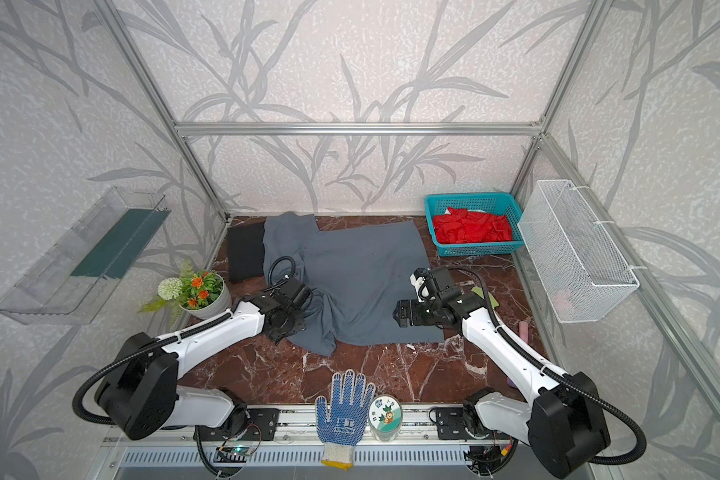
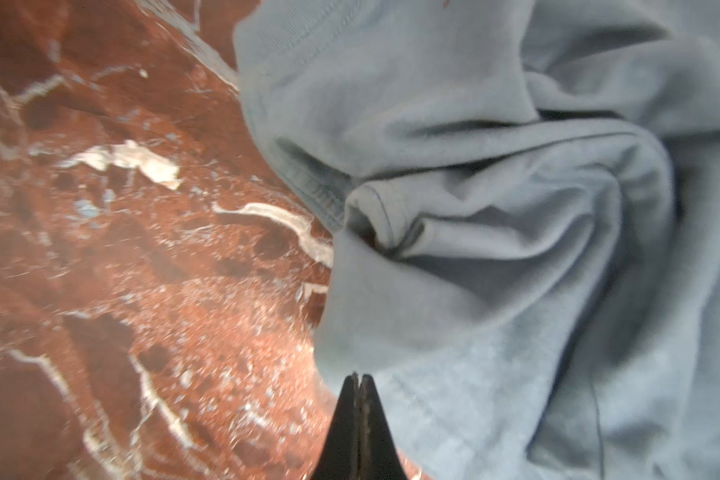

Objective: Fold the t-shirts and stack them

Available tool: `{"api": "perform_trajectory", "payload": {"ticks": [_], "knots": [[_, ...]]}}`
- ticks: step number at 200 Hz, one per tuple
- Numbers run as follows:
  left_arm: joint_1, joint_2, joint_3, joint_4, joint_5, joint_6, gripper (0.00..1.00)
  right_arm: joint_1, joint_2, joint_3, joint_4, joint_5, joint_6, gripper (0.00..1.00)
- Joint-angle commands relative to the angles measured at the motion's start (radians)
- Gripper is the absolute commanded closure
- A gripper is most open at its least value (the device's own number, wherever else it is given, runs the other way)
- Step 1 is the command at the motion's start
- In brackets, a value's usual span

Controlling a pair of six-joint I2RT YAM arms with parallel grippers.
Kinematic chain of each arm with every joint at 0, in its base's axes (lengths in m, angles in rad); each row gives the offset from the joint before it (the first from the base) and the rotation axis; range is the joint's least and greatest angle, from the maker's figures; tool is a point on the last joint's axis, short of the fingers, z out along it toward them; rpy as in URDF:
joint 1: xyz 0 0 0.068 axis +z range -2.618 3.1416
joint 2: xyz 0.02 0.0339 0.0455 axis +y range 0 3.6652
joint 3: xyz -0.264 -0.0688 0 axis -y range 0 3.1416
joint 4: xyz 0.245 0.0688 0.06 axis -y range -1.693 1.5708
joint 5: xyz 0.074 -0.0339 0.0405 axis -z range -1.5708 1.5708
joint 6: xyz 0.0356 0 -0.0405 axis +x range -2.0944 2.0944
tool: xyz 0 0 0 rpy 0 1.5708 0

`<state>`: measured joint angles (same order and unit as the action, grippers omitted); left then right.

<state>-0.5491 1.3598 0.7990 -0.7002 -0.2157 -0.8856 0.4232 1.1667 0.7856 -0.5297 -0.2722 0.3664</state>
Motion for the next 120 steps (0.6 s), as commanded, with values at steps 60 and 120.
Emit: {"api": "perform_trajectory", "payload": {"ticks": [60,120], "knots": [[0.125,-0.033,-0.117,0.237,0.098,0.145,0.46,-0.004,-0.014,-0.027,0.013,-0.014,0.025,0.05],[0.142,0.052,-0.132,0.312,0.186,0.154,0.60,-0.006,0.005,-0.036,0.046,-0.016,0.021,0.05]]}}
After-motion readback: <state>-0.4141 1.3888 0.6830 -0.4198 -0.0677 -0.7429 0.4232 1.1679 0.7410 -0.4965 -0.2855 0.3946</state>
